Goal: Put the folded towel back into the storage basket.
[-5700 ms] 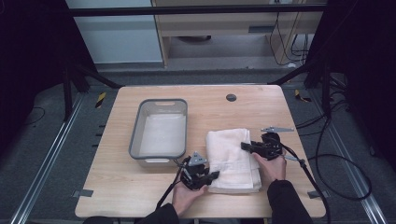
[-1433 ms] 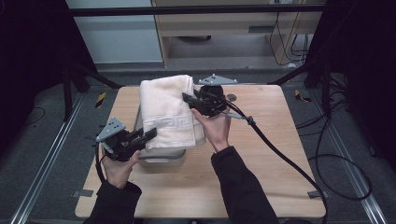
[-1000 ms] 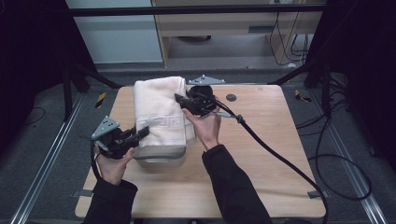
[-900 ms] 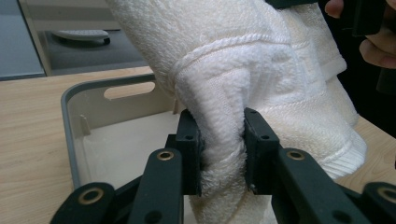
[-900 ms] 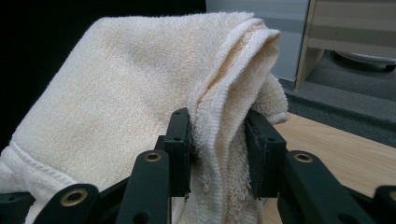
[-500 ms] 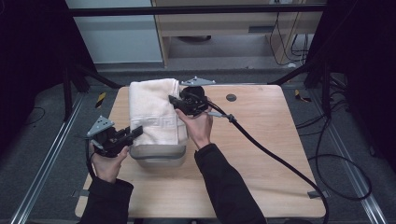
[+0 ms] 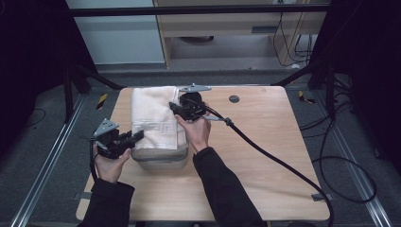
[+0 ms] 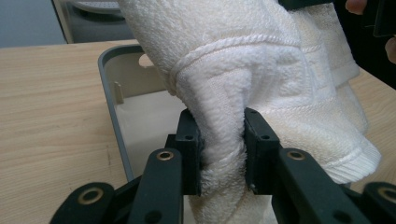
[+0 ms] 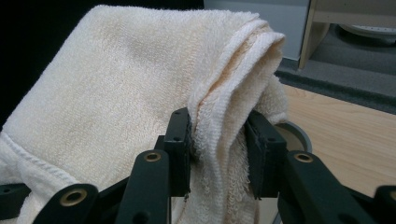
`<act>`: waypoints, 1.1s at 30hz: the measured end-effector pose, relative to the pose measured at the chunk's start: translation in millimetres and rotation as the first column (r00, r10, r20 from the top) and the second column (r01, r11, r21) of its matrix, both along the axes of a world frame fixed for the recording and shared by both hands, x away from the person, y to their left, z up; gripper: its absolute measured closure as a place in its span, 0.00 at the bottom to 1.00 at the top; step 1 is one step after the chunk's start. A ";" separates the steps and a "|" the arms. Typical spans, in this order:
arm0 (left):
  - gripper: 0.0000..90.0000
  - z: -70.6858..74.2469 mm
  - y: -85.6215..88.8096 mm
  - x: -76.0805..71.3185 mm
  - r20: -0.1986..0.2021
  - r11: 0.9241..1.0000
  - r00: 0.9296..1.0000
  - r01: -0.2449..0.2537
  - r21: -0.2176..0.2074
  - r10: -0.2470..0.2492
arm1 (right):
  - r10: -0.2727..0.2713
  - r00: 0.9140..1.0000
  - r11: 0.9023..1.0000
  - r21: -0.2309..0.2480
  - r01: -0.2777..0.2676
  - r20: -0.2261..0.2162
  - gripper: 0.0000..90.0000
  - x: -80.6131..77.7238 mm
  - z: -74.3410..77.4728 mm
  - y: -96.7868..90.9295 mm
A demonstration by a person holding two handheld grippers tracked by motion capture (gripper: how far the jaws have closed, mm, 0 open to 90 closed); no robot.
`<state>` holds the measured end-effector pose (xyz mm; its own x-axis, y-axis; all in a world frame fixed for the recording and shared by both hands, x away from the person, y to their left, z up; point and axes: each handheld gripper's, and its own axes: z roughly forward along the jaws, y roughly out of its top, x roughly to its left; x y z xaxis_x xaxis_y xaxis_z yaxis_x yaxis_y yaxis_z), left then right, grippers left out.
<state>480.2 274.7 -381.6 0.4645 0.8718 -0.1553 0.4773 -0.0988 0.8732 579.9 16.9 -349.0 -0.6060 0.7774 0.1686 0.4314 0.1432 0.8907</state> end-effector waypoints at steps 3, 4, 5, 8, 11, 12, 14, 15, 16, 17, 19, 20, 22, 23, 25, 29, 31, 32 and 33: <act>0.78 -3.0 0.5 1.9 -0.011 1.000 1.000 -0.001 0.006 0.001 | -0.005 1.000 1.000 -0.008 0.005 -0.009 0.73 2.1 -5.6 2.7; 0.78 -4.5 0.5 2.9 -0.015 1.000 1.000 -0.002 0.007 0.002 | -0.005 1.000 1.000 -0.008 0.005 -0.009 0.73 2.1 -5.6 2.7; 0.78 -6.0 0.5 3.9 -0.020 1.000 1.000 -0.003 0.009 0.003 | -0.006 1.000 1.000 -0.012 0.006 -0.011 0.72 3.0 -7.5 3.3; 0.78 -10.1 0.6 6.7 -0.036 1.000 0.999 -0.002 0.024 0.003 | -0.011 1.000 1.000 -0.023 0.010 -0.023 0.72 5.3 -13.2 5.4; 0.78 -11.9 0.8 8.0 -0.045 0.999 0.999 -0.006 0.038 0.007 | -0.015 0.999 0.999 -0.033 0.013 -0.037 0.72 7.4 -19.3 7.7; 0.78 -13.2 0.7 8.6 -0.049 0.999 0.999 -0.009 0.048 0.012 | -0.015 0.999 0.999 -0.034 0.014 -0.038 0.72 8.0 -21.1 8.3; 0.78 -15.2 0.3 9.8 -0.054 0.998 0.998 -0.012 0.061 0.015 | -0.015 0.999 0.999 -0.033 0.014 -0.043 0.72 9.1 -25.6 8.8; 0.78 -15.2 0.3 9.8 -0.054 0.998 0.998 -0.012 0.061 0.015 | -0.015 0.999 0.999 -0.033 0.014 -0.043 0.72 9.1 -25.6 8.8; 0.78 -16.8 -0.5 10.5 -0.057 0.997 0.998 -0.011 0.070 0.015 | -0.018 0.999 0.999 -0.033 0.016 -0.049 0.72 9.3 -27.0 8.9; 0.78 -18.6 -1.3 11.4 -0.060 0.997 0.998 -0.010 0.076 0.015 | -0.021 0.998 0.999 -0.037 0.019 -0.056 0.72 10.3 -31.3 8.6; 0.78 -19.6 -2.0 11.9 -0.064 0.997 0.998 -0.010 0.080 0.015 | -0.023 0.998 0.999 -0.039 0.020 -0.062 0.72 10.9 -34.3 7.9; 0.78 -22.0 -3.5 12.8 -0.067 0.996 0.998 -0.008 0.088 0.014 | -0.023 0.998 0.999 -0.041 0.020 -0.062 0.72 11.3 -36.0 7.3; 0.78 -24.1 -5.0 13.7 -0.071 0.995 0.997 -0.008 0.098 0.015 | -0.025 0.997 0.999 -0.046 0.022 -0.068 0.72 12.0 -39.5 6.0; 0.78 -24.1 -5.0 13.7 -0.071 0.995 0.997 -0.008 0.098 0.015 | -0.027 0.997 0.999 -0.049 0.024 -0.072 0.72 12.0 -40.7 6.1; 0.78 -27.4 -6.7 14.9 -0.079 0.994 0.997 -0.009 0.111 0.018 | -0.030 0.997 0.998 -0.060 0.026 -0.075 0.72 12.2 -42.7 6.4; 0.78 -32.6 -7.7 17.1 -0.097 0.993 0.995 -0.010 0.119 0.022 | -0.033 0.996 0.996 -0.082 0.026 -0.082 0.72 12.7 -49.1 8.3; 0.78 -33.4 -7.6 17.6 -0.097 0.993 0.995 -0.009 0.120 0.021 | -0.034 0.996 0.996 -0.087 0.026 -0.081 0.72 12.8 -50.0 8.6; 0.78 -35.0 -7.9 18.6 -0.106 0.993 0.994 -0.007 0.121 0.020 | -0.035 0.996 0.995 -0.100 0.027 -0.081 0.72 12.6 -51.9 9.0; 0.78 -35.0 -7.9 18.6 -0.106 0.993 0.994 -0.007 0.121 0.020 | -0.035 0.996 0.995 -0.100 0.027 -0.081 0.72 12.6 -51.9 9.0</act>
<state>498.7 266.8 -416.6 0.4387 0.8934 -0.0968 0.5690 -0.1927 0.7994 592.5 25.9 -401.0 -0.5688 0.8107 0.1388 0.5084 0.2138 0.8342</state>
